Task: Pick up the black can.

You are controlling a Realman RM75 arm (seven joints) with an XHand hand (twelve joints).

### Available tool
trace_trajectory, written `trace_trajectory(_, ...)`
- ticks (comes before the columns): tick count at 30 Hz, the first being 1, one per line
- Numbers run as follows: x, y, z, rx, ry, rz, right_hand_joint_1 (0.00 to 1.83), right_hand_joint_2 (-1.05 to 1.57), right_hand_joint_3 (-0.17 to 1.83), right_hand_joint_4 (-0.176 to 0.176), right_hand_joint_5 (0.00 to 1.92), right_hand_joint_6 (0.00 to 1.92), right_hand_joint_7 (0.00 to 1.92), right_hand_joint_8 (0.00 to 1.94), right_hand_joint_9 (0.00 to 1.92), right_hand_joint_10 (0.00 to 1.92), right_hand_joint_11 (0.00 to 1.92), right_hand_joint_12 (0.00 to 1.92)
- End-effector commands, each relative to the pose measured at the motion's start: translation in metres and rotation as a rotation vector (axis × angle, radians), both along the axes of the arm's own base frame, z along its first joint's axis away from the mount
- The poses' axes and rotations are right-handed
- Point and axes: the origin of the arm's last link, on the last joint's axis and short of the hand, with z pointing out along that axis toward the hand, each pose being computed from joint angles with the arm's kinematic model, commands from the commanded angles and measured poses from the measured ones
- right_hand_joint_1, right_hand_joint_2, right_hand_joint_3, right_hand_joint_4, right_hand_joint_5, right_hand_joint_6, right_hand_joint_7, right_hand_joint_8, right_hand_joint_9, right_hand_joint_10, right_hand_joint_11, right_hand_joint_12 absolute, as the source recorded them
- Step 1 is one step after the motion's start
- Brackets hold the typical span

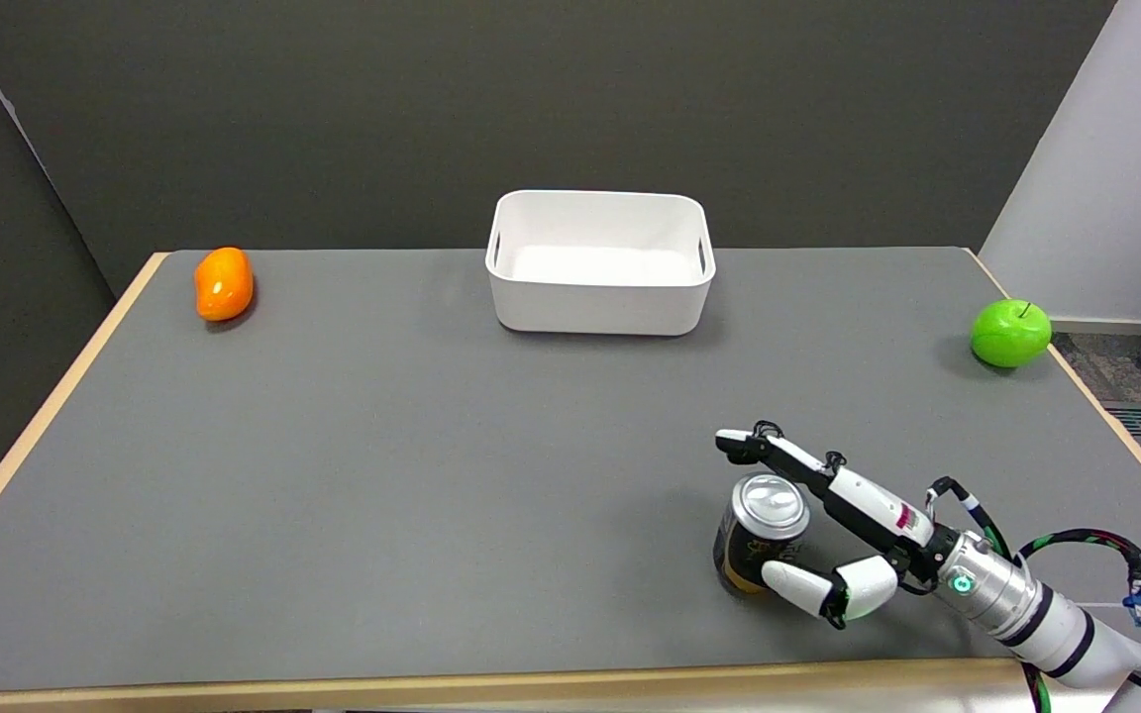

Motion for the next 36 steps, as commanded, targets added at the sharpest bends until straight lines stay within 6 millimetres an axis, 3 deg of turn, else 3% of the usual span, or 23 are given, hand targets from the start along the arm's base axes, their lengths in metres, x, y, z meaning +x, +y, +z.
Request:
trace_trajectory(1, -0.004, 0.002, 0.007, -0.135, 0.013, 0.051, 0.76, 0.67, 0.96, -0.176, 0.17, 0.49, 0.28, 0.42, 0.17, 0.7, 0.06, 1.12)
trace_trajectory(2, -0.003, 0.002, 0.008, -0.174, 0.006, 0.078, 0.82, 0.7, 0.94, -0.176, 0.23, 0.52, 0.37, 0.46, 0.25, 0.78, 0.14, 1.25)
trace_trajectory(4, -0.002, 0.004, 0.008, -0.24, -0.006, 0.12, 0.88, 0.75, 0.91, -0.166, 0.34, 0.76, 0.49, 0.57, 0.35, 0.9, 0.26, 1.38)
trace_trajectory(7, 0.001, 0.006, 0.008, -0.323, -0.026, 0.188, 0.92, 0.83, 0.82, -0.138, 0.46, 1.13, 0.69, 0.91, 0.54, 1.14, 0.42, 1.56)
trace_trajectory(9, 0.004, 0.004, 0.007, -0.336, -0.018, 0.219, 1.18, 1.16, 0.2, -0.123, 0.58, 1.6, 0.88, 1.23, 0.72, 1.27, 0.56, 1.78)
trace_trajectory(11, 0.008, -0.003, 0.007, -0.329, -0.008, 0.231, 1.19, 1.21, 0.11, -0.161, 0.55, 1.56, 0.88, 1.31, 0.8, 1.27, 0.65, 1.83)
trace_trajectory(17, 0.024, -0.021, 0.009, -0.337, -0.02, 0.282, 1.2, 1.18, 0.15, -0.176, 0.56, 1.52, 0.9, 1.31, 0.8, 1.3, 0.66, 1.92)
trace_trajectory(23, 0.059, -0.059, 0.009, -0.349, -0.015, 0.345, 1.21, 1.11, 0.26, -0.176, 0.59, 1.47, 0.92, 1.29, 0.83, 1.33, 0.68, 1.92)
trace_trajectory(31, 0.138, -0.136, -0.005, -0.45, 0.186, 0.471, 1.21, 1.1, 0.28, -0.176, 0.6, 1.47, 0.92, 1.31, 0.84, 1.33, 0.74, 1.92)
trace_trajectory(33, 0.159, -0.165, -0.006, -0.486, 0.224, 0.484, 1.21, 1.11, 0.27, -0.176, 0.59, 1.48, 0.91, 1.32, 0.83, 1.32, 0.77, 1.92)
trace_trajectory(36, 0.174, -0.197, -0.012, -0.504, 0.241, 0.477, 1.21, 1.12, 0.26, -0.176, 0.59, 1.48, 0.91, 1.32, 0.82, 1.32, 0.76, 1.92)
